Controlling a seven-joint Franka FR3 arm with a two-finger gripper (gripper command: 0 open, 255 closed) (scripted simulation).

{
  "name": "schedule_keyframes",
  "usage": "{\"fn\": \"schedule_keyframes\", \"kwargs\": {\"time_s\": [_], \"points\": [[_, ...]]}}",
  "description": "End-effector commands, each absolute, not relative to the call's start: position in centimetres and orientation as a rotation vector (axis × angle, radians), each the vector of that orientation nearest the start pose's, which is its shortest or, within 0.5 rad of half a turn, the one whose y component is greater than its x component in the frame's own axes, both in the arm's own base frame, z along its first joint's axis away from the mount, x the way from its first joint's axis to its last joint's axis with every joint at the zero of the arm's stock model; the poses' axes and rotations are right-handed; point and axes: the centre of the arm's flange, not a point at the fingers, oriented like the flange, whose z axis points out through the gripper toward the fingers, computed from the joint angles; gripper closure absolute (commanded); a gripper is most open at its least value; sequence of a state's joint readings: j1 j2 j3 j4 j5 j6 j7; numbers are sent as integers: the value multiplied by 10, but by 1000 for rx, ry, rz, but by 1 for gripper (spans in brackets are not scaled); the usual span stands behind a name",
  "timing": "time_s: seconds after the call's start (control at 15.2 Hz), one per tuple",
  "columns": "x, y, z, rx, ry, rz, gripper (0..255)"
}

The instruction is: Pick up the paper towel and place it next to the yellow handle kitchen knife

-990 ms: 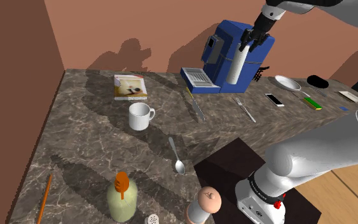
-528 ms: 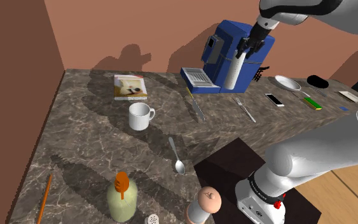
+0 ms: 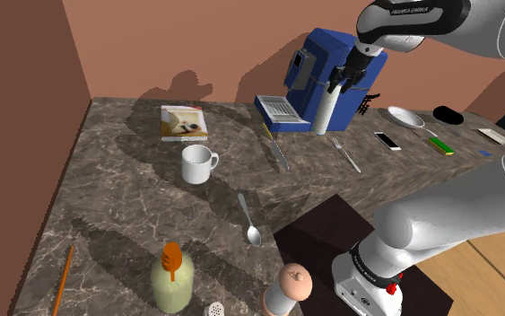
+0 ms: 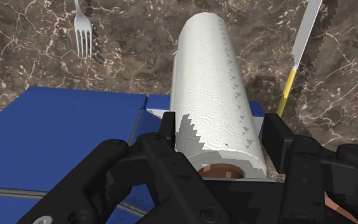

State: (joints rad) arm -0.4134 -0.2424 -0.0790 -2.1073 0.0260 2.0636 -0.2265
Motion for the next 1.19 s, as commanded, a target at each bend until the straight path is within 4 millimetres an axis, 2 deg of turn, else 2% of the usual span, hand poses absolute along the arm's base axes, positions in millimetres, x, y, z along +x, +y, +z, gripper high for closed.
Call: {"fn": "schedule_keyframes", "kwargs": {"time_s": [0.0, 1.12], "points": [[442, -238, 530, -3125, 433, -318, 255], [442, -238, 440, -3125, 433, -318, 255]]}}
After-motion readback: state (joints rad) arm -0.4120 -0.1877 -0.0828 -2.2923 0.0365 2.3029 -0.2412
